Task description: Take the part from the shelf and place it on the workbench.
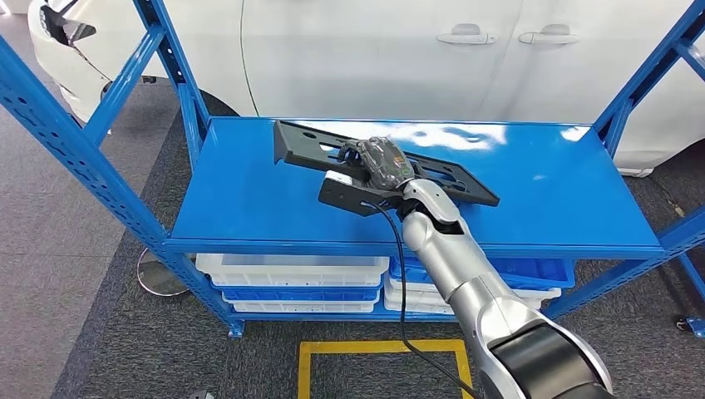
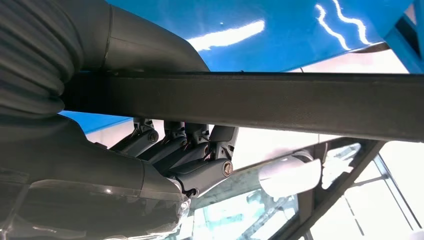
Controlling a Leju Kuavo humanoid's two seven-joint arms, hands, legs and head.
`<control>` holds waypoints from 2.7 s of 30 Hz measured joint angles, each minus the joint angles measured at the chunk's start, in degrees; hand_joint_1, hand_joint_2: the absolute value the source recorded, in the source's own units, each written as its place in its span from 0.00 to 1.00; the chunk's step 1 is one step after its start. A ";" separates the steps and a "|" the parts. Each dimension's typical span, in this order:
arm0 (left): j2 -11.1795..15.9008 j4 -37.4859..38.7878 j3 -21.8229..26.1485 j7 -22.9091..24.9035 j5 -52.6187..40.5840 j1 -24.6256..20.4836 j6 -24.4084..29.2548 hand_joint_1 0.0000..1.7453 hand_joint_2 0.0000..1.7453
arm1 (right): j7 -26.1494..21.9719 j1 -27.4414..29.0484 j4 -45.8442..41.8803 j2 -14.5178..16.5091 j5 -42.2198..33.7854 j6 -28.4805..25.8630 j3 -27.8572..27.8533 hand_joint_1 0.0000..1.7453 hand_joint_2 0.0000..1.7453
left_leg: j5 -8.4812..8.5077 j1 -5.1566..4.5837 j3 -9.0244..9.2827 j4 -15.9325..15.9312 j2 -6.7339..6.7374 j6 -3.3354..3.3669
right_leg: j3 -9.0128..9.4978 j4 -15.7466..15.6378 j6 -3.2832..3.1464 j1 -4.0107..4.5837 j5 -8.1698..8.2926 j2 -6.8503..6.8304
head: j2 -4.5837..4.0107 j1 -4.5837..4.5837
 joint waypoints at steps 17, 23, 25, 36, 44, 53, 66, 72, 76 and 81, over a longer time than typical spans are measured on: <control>0.02 0.00 -0.42 0.23 0.93 -0.15 0.42 0.00 1.00 | -2.34 0.80 -7.61 0.07 -10.64 5.73 1.87 1.00 1.00 | 0.00 0.00 -0.01 0.00 0.02 0.00 | -0.01 0.00 0.00 0.01 0.00 0.02 | 0.01 0.00; 0.02 0.00 -0.37 -0.21 1.61 0.21 1.20 0.00 1.00 | -3.62 1.25 -12.85 0.26 -18.25 9.85 3.83 1.00 1.00 | 0.00 0.00 -0.02 0.00 0.01 0.00 | -0.02 0.00 0.00 0.00 0.00 0.01 | 0.00 0.01; 0.02 0.00 -0.37 -0.22 1.61 0.27 1.30 0.00 1.00 | -3.71 1.68 -14.63 0.25 -20.02 11.12 4.27 1.00 1.00 | 0.00 0.00 -0.02 0.00 0.01 0.00 | -0.03 0.00 0.00 0.00 0.00 0.01 | 0.00 0.01; 0.02 0.00 -0.43 0.15 1.42 0.13 1.36 0.00 1.00 | -5.17 2.19 -21.78 0.25 -38.26 26.20 6.15 1.00 1.00 | 0.00 0.00 -0.03 0.00 0.01 0.00 | -0.04 0.00 0.00 0.00 -0.01 0.01 | 0.01 0.00; 0.02 0.00 -0.57 0.50 1.05 0.08 1.38 0.00 1.00 | -2.65 1.09 -24.49 0.34 -48.79 33.54 6.51 1.00 1.00 | 0.00 0.00 -0.05 0.00 0.01 0.00 | -0.04 0.01 0.00 0.00 0.00 0.01 | 0.01 0.01; 0.02 0.00 -0.82 0.92 1.02 -0.34 1.40 0.00 1.00 | 3.09 -2.89 -25.70 1.62 -63.23 40.24 5.68 1.00 1.00 | 0.00 0.00 -0.06 0.00 0.00 0.00 | -0.05 0.01 0.00 0.00 -0.01 0.01 | 0.01 0.00; -0.01 0.00 -0.83 1.27 1.26 -0.37 1.95 0.00 1.00 | 6.10 -4.43 -27.36 2.02 -70.64 42.07 5.61 1.00 1.00 | 0.00 0.00 -0.06 0.00 0.00 0.00 | -0.05 0.01 0.00 0.00 -0.01 0.01 | 0.01 -0.01; -0.01 0.00 -0.83 1.25 1.39 -0.38 1.95 0.00 1.00 | 6.17 -4.48 -27.60 2.04 -71.44 42.07 5.63 1.00 1.00 | 0.00 0.00 -0.06 0.00 0.00 0.00 | -0.05 0.01 0.00 0.00 -0.01 0.01 | 0.01 -0.01; -0.01 0.00 -0.83 1.20 1.61 -0.40 1.95 0.00 1.00 | 6.77 -4.51 -27.82 2.04 -74.32 42.44 5.72 1.00 1.00 | 0.00 0.00 -0.06 0.00 0.00 0.00 | -0.06 0.01 0.00 0.00 -0.01 0.01 | 0.00 0.00; -0.01 0.00 -0.83 1.22 1.75 -0.41 1.92 0.00 1.00 | 7.86 -4.51 -28.27 2.03 -78.22 43.82 5.89 1.00 1.00 | 0.00 0.00 -0.06 0.00 0.00 0.00 | -0.06 0.01 0.00 0.00 -0.01 0.01 | 0.01 0.00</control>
